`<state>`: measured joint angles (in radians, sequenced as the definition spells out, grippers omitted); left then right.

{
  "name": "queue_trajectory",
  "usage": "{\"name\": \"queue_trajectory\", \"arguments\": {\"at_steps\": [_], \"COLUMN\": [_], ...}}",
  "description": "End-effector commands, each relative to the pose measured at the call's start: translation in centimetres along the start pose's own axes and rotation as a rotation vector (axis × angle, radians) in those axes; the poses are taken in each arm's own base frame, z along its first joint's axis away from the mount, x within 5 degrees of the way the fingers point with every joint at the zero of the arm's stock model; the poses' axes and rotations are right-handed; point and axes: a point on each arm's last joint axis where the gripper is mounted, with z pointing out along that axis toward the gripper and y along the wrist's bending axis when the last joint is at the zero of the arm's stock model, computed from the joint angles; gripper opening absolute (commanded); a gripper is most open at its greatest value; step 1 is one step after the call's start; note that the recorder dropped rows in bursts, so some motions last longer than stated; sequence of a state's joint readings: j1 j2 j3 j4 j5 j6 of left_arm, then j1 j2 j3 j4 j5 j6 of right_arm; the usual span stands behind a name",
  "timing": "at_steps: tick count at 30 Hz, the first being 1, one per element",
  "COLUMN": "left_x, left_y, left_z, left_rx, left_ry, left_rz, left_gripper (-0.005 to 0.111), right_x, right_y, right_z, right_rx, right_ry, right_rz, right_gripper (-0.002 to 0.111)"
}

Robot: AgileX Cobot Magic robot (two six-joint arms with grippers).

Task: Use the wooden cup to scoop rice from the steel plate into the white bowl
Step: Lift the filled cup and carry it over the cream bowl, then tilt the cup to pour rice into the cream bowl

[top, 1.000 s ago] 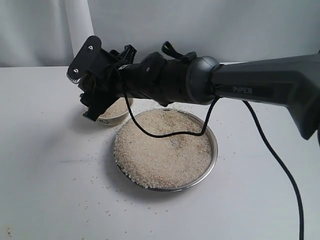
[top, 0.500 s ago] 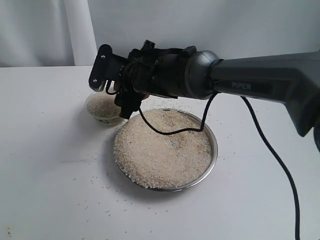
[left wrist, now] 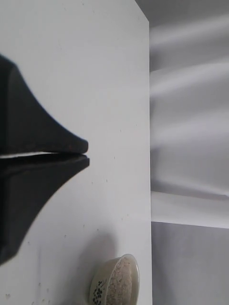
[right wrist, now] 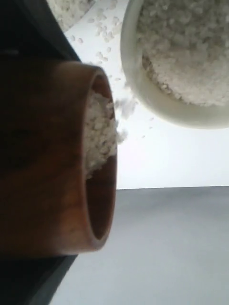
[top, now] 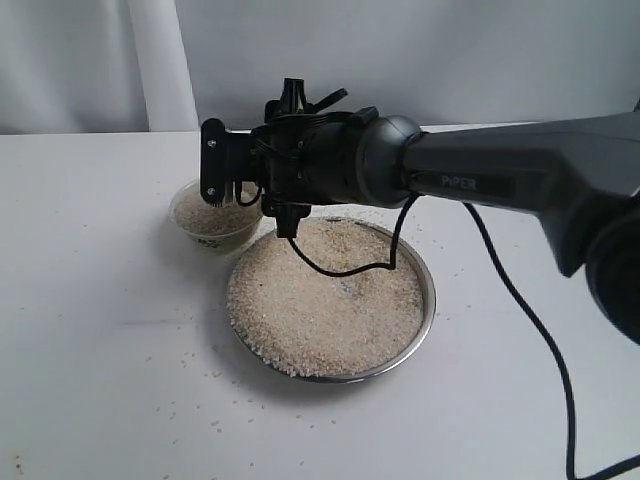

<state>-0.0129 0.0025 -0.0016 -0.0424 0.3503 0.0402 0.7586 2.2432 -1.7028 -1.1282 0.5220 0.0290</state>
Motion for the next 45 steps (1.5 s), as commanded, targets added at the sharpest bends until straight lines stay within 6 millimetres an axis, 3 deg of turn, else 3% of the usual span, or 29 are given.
{"name": "queue_trajectory", "arguments": {"at_steps": [1,8,21,26,37,45], "left_x": [0.0,0.0,0.0,0.0,0.0,0.0], "left_y": [0.0,0.0,0.0,0.0,0.0,0.0], "left_z": [0.0,0.0,0.0,0.0,0.0,0.0], "left_rx": [0.002,0.002,0.002,0.002,0.002,0.002], "left_ry": [-0.007,-0.007,-0.007,-0.007,-0.007,-0.007], "left_rz": [-0.003,-0.003,-0.003,-0.003,-0.003,-0.003], "left_gripper": [0.000,0.000,0.000,0.000,0.000,0.000], "right_x": [-0.6,-1.8,-2.3,-2.6,-5.8,-5.9], "right_y": [-1.6,-1.6,-1.1,-0.5,-0.7,-0.6], "right_z": [0.3,0.2,0.1,1.0,2.9,2.9], "right_rx": [0.060,0.064,0.056,0.058,0.098,0.095], "right_ry": [0.029,0.008,-0.003,0.026,0.040,0.033], "right_rz": [0.009,-0.055,-0.158,-0.198,-0.278,-0.397], "right_gripper": [0.000,0.000,0.000,0.000,0.000,0.000]}}
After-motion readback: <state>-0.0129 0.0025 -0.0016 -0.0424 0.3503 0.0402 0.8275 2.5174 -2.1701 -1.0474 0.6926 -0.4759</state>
